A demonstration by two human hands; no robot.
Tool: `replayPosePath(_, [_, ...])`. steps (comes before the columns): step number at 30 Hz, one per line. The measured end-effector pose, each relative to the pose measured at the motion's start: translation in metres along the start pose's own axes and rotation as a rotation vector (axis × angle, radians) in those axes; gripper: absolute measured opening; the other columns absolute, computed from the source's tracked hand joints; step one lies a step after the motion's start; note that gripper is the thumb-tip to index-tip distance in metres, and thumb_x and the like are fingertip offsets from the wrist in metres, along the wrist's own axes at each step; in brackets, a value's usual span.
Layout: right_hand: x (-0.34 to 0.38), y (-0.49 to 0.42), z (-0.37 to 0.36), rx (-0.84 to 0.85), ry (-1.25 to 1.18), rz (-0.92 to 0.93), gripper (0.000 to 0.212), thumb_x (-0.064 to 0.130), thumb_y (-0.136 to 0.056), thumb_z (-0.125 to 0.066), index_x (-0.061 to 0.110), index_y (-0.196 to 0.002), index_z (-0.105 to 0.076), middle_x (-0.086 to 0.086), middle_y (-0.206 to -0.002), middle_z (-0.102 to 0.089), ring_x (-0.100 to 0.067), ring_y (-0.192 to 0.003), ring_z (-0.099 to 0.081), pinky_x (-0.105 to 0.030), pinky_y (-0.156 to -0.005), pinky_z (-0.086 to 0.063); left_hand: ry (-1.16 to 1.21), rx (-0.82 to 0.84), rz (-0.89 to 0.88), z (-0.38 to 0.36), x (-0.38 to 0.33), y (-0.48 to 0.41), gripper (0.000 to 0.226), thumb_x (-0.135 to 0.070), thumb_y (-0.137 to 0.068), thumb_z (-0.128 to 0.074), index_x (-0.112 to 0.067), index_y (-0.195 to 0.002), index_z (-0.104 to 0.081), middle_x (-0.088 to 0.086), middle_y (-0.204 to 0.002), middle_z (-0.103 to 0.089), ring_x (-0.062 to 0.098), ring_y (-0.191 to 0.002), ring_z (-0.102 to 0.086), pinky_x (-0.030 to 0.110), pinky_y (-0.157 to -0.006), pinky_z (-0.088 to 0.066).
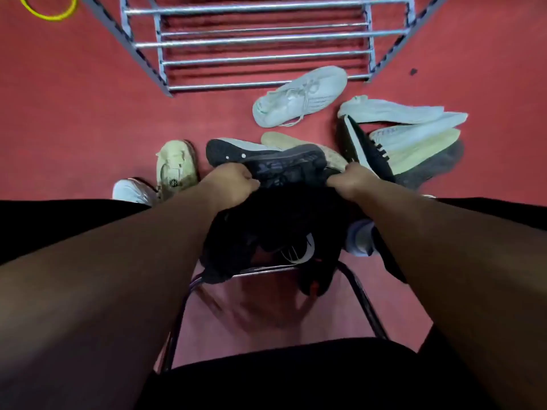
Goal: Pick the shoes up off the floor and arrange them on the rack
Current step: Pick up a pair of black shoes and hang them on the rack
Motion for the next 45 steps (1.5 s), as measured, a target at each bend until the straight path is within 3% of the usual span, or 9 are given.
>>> replayPosePath(4, [-0.024, -0.024, -0.028, -0.006, -0.274, -0.098, 0.088, 0.042, -0.053, -0.076, 0.01, -0.133, -0.057, -0.012, -0.109, -0.071, -0.03, -0.094, -0.07, -0.041, -0.089, -0.059, -0.071, 0.104, -0.046, -0.03, -0.003, -0.009, 0.031, -0.034, -0.094, -0.062, -0.008, -0.076, -0.065, 0.007, -0.083, -0.065, 0.03, -0.094, -0.065, 0.028, -0.069, -0.038])
replayPosePath(10, [-0.026, -0.028, -0.034, -0.16, -0.392, -0.048, 0.039, 0.033, -0.074, -0.075, 0.016, -0.108, -0.065, -0.008, -0.098, -0.072, -0.029, -0.09, -0.072, -0.047, -0.08, -0.063, -0.031, 0.181, 0.041, -0.048, 0.002, -0.016, 0.066, -0.053, -0.083, -0.075, -0.02, -0.137, -0.06, 0.001, -0.135, -0.062, 0.023, -0.122, -0.058, 0.028, -0.096, -0.045])
replayPosePath(14, [0.006, -0.024, -0.027, -0.027, -0.7, -0.039, 0.021, 0.029, -0.084, -0.076, 0.01, -0.091, -0.069, -0.014, -0.089, -0.073, -0.028, -0.074, -0.072, -0.042, -0.058, -0.064, 0.189, 0.259, 0.019, -0.049, -0.009, -0.015, 0.085, -0.052, -0.069, -0.088, -0.036, -0.144, -0.052, -0.013, -0.121, -0.059, 0.011, -0.107, -0.058, 0.023, -0.088, -0.042])
replayPosePath(19, [0.034, -0.032, -0.014, 0.102, -1.033, -0.12, 0.045, 0.053, -0.091, -0.07, 0.009, -0.105, -0.066, -0.004, -0.064, -0.053, -0.021, -0.055, -0.062, -0.038, -0.061, -0.063, 0.201, 0.092, -0.005, -0.049, -0.004, -0.026, 0.036, -0.021, -0.076, -0.082, -0.021, -0.107, -0.064, 0.002, -0.098, -0.072, 0.023, -0.093, -0.068, 0.029, -0.074, -0.048])
replayPosePath(22, [0.024, -0.041, -0.012, 0.074, -0.97, -0.099, 0.029, 0.039, -0.093, -0.068, 0.011, -0.095, -0.063, -0.005, -0.064, -0.053, -0.022, -0.057, -0.055, -0.034, -0.062, -0.06, 0.408, 0.048, 0.04, -0.045, 0.006, -0.027, 0.019, -0.012, -0.081, -0.072, -0.018, -0.099, -0.069, 0.007, -0.088, -0.074, 0.026, -0.082, -0.071, 0.028, -0.067, -0.05])
replayPosePath(28, [-0.056, -0.053, -0.032, -0.112, -0.381, -0.288, 0.018, 0.026, -0.091, -0.066, 0.012, -0.102, -0.062, -0.004, -0.098, -0.066, -0.023, -0.093, -0.064, -0.031, -0.077, -0.055, 0.959, 0.085, 0.125, -0.035, 0.003, -0.02, 0.027, -0.006, -0.089, -0.071, -0.013, -0.115, -0.074, 0.011, -0.104, -0.079, 0.028, -0.095, -0.076, 0.038, -0.087, -0.06])
replayPosePath(33, [-0.086, -0.048, -0.066, 0.16, -0.551, -0.359, 0.064, 0.014, -0.067, -0.083, 0.002, -0.126, -0.059, -0.023, -0.106, -0.071, -0.038, -0.088, -0.074, -0.055, -0.08, -0.061, 1.27, -0.001, 0.177, -0.028, -0.004, -0.022, 0.023, -0.009, -0.095, -0.067, -0.009, -0.116, -0.073, 0.015, -0.108, -0.077, 0.032, -0.095, -0.075, 0.044, -0.086, -0.061])
replayPosePath(39, [-0.05, -0.051, -0.043, -0.012, -0.635, -0.177, 0.006, 0.014, -0.089, -0.071, 0.014, -0.091, -0.065, -0.013, -0.082, -0.062, -0.024, -0.061, -0.059, -0.032, -0.057, -0.056, 1.416, -0.2, 0.313, -0.012, 0.004, -0.036, 0.017, -0.009, -0.094, -0.067, -0.014, -0.111, -0.07, 0.012, -0.107, -0.078, 0.031, -0.098, -0.075, 0.048, -0.083, -0.062])
replayPosePath(45, [-0.017, -0.063, -0.008, -0.042, -0.619, -0.039, 0.007, 0.008, -0.09, -0.066, 0.01, -0.097, -0.065, -0.012, -0.075, -0.057, -0.02, -0.056, -0.053, -0.033, -0.058, -0.049, 1.343, -0.192, 0.503, -0.014, 0.014, -0.035, 0.016, -0.025, -0.101, -0.062, -0.017, -0.115, -0.063, 0.006, -0.116, -0.071, 0.019, -0.092, -0.071, 0.029, -0.065, -0.062])
Point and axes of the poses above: each hand's wrist, its own y-axis away from the middle knuckle, its own z-axis out of the back of the hand, x = y × z, the point moved 1 cm from there along -y, towards the middle knuckle
